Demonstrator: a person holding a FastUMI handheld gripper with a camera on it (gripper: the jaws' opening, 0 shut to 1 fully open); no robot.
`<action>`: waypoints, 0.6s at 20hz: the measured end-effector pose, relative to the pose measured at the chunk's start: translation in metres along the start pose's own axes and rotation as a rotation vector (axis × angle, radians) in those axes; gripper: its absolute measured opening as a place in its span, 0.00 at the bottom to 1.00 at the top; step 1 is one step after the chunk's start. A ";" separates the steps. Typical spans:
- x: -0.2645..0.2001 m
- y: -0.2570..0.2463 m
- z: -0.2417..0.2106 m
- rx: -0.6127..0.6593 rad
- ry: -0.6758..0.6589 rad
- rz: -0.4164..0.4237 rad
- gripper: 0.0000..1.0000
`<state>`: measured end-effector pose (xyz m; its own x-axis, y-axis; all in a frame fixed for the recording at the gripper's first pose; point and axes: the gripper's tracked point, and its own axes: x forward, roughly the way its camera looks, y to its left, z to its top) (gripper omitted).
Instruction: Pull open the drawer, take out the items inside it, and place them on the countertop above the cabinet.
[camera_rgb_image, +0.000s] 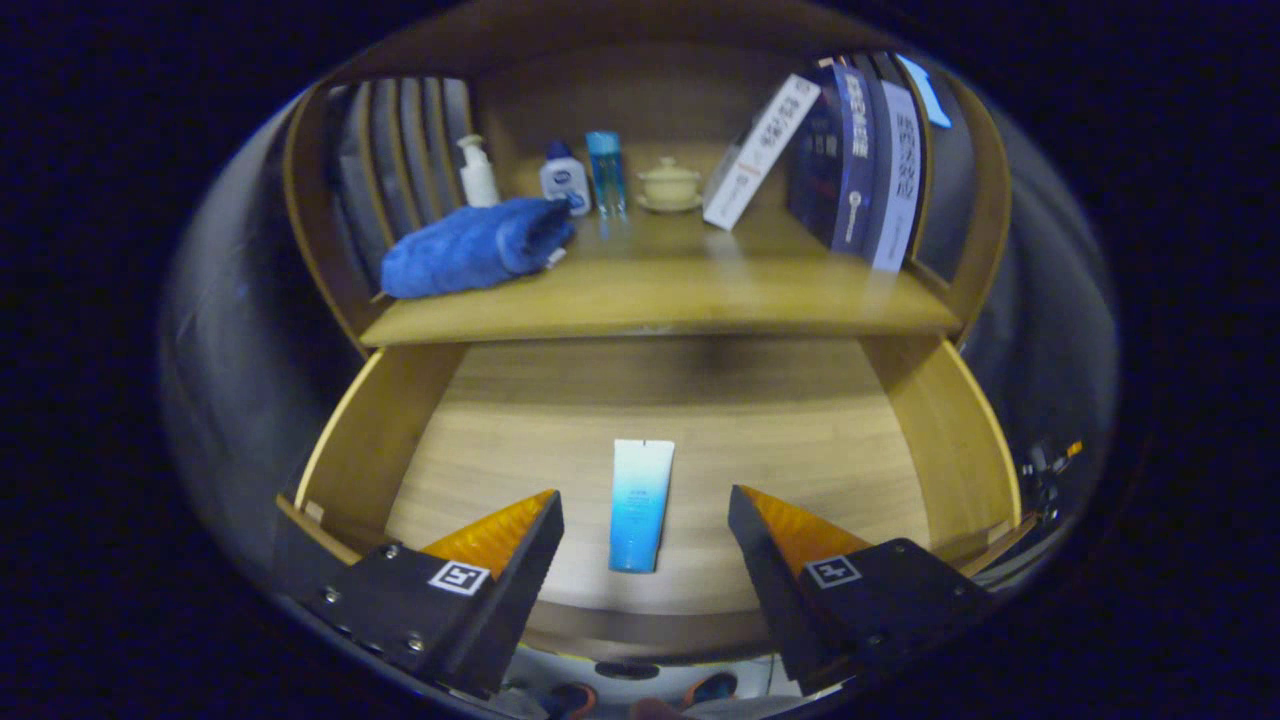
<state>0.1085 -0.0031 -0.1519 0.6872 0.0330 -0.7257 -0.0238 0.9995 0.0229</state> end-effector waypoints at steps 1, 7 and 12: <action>0.010 0.004 -0.002 0.020 0.041 -0.009 0.98; 0.050 0.013 -0.023 0.092 0.268 -0.036 0.69; 0.062 0.013 -0.036 0.051 0.328 0.003 0.41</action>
<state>0.1245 0.0121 -0.2209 0.4162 0.0416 -0.9083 0.0166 0.9984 0.0533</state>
